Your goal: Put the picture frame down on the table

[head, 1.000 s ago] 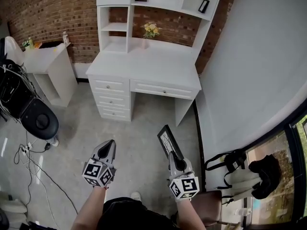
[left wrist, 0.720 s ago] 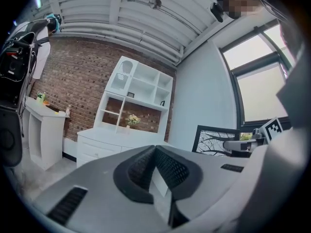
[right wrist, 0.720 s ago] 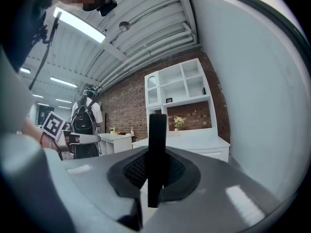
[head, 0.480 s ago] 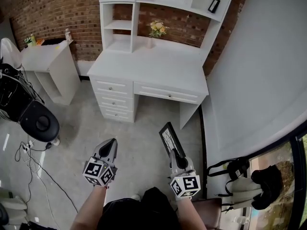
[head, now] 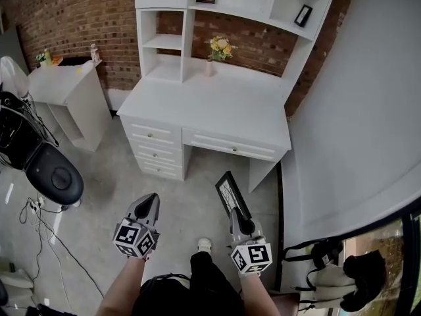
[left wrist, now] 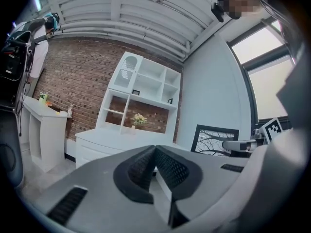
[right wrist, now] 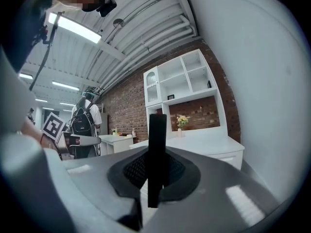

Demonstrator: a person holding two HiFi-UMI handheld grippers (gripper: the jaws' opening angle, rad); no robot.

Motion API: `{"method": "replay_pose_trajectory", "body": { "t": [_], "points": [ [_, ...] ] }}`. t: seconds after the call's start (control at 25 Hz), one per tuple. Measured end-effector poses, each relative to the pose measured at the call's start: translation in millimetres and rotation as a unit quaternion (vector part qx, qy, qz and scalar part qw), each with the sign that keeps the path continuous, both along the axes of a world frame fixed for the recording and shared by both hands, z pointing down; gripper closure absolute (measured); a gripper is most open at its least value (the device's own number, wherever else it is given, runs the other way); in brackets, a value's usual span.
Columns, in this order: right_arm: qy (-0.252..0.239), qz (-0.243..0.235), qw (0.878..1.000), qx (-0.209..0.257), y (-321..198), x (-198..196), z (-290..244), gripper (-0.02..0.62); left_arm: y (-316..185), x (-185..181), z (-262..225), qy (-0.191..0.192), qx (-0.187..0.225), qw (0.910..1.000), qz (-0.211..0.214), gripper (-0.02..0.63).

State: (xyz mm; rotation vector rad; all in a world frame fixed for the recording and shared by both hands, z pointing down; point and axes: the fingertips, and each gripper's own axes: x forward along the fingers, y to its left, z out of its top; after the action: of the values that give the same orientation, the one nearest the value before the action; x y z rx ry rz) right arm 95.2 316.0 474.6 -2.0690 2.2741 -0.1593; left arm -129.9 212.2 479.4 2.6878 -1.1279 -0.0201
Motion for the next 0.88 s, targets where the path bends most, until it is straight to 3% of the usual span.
{"method": "replay_pose_trajectory", "body": {
  "t": [0.88],
  "points": [
    [0.0, -0.089, 0.996, -0.011, -192.4, 83.1, 2.5, 0.575, -153.7, 80.4, -2.4, -0.014, -0.002, 0.9976, -0.068, 0.612]
  ]
}}
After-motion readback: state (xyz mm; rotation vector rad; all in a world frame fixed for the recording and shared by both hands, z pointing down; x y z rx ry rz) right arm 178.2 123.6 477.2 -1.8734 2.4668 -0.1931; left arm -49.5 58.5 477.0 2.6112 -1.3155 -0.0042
